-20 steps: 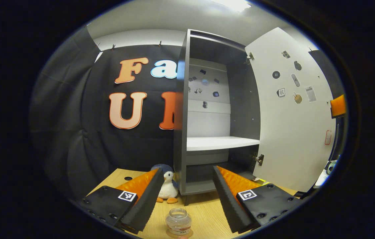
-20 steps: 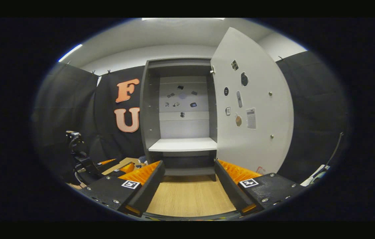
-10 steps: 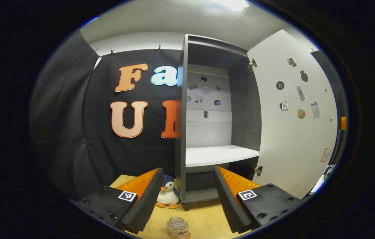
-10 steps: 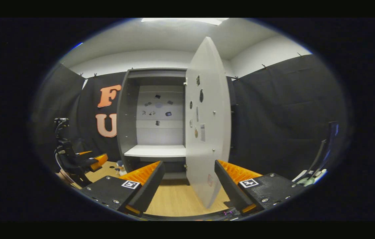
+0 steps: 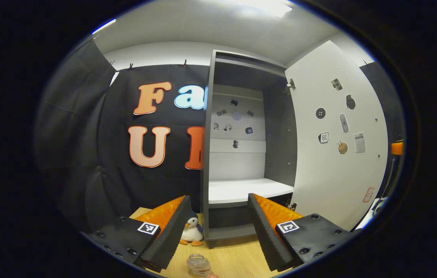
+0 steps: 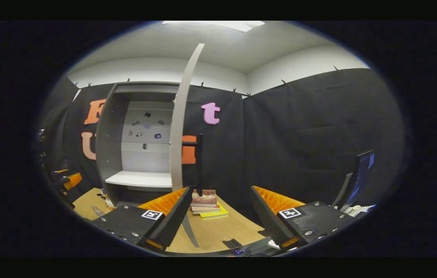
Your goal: Open the cabinet door with the right hand, grasp the bottle in the cabinet with the left hand and place it on the coaster, then close the cabinet door with the right hand.
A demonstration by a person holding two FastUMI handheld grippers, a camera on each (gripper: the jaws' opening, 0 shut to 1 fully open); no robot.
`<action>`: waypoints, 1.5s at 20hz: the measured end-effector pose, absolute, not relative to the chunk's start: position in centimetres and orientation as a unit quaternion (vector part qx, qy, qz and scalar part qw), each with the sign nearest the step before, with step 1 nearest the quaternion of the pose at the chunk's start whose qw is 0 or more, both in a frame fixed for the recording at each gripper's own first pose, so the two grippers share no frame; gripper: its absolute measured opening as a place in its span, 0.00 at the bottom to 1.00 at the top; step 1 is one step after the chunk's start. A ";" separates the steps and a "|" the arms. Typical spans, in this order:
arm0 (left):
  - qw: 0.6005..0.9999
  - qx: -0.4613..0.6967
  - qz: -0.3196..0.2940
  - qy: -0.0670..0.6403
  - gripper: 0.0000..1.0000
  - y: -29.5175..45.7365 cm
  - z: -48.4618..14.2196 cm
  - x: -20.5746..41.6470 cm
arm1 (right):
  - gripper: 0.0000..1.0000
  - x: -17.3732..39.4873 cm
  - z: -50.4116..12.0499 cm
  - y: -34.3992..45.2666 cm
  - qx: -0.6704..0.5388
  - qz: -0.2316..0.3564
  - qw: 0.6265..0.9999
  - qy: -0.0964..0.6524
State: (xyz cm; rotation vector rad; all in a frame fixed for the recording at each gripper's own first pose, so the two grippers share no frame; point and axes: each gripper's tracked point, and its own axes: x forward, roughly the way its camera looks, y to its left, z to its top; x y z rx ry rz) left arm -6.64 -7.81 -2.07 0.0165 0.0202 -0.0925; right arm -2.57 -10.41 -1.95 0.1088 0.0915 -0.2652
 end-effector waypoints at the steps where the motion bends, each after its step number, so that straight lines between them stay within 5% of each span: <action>1: 0.999 0.011 -0.042 0.010 0.94 -7.6 -1.9 -7.1 | 0.98 -1.9 -2.1 -10.6 0.063 -0.126 0.989 0.046; 15: 1.000 -0.004 0.005 0.009 0.95 -3.4 -1.4 -7.5 | 0.90 -0.9 -1.6 -3.2 0.088 -0.002 0.995 0.049; 27: 1.000 -0.005 -0.021 -0.009 0.95 2.1 -1.0 -1.6 | 0.87 7.8 0.3 11.8 0.145 0.060 0.987 0.029; 30: 1.000 -0.009 -0.018 -0.013 0.95 4.1 -0.9 -0.9 | 0.93 9.7 -0.1 14.6 0.139 0.068 0.987 0.036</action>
